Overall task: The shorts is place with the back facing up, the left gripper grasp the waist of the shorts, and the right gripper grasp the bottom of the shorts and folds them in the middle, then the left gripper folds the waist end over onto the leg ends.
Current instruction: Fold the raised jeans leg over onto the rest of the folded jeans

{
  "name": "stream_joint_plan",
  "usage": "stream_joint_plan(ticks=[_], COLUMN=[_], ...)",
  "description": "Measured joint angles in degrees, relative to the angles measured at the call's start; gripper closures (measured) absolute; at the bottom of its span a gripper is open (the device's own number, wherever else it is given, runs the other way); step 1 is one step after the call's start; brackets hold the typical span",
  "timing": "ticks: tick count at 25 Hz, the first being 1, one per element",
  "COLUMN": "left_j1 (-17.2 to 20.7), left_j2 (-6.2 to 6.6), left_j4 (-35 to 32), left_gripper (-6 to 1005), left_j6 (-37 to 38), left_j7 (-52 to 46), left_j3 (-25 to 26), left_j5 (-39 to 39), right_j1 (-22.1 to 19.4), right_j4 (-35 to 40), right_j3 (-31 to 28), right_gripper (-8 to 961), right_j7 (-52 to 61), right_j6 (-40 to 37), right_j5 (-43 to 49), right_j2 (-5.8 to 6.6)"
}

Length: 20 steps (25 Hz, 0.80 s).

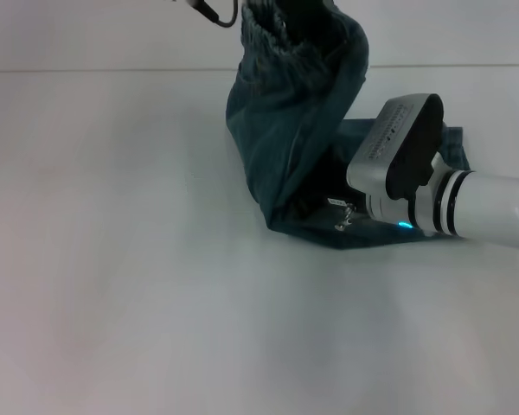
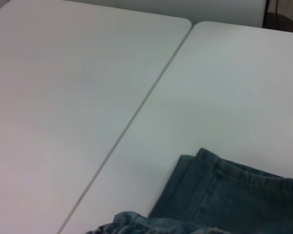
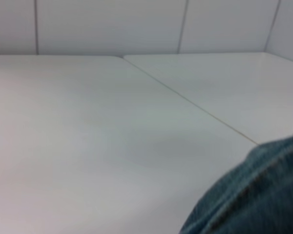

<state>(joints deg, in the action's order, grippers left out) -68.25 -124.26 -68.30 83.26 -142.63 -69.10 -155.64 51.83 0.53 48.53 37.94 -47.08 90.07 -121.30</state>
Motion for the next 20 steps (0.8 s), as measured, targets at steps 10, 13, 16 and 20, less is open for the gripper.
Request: stream_joint_plan(ticks=[10,13,16,20], left_j1=[-0.41,-0.61,-1.53,-3.01], left_j2=[-0.02,-0.02,-0.20,-0.31], left_j4=[5.53,6.14,7.41,8.37], left_gripper=[892,890,888,886], left_j6=[-4.33,-5.04,-7.36,-10.73], left_j7=[-0.08,-0.02,-0.08,-0.48], left_j3=[-2.11,-2.49,-5.62,-12.07], left_j5=[0.04,0.09,1.02,3.31], right_j1=[-14.57,-23.11,-30.30,-34.60], right_j4=[10.25,16.13,20.62,21.73], right_j3=[-1.21,-1.28,-0.91,-0.82], right_gripper=[952,952,952,952], right_j7=[0.81,2.49,5.21,7.77], right_j6=[-11.73,-20.31,-27.40,-31.91], right_j5=[-1.97,-2.17,-1.78,-0.33], right_j2=[1.22,1.93,2.58,3.03])
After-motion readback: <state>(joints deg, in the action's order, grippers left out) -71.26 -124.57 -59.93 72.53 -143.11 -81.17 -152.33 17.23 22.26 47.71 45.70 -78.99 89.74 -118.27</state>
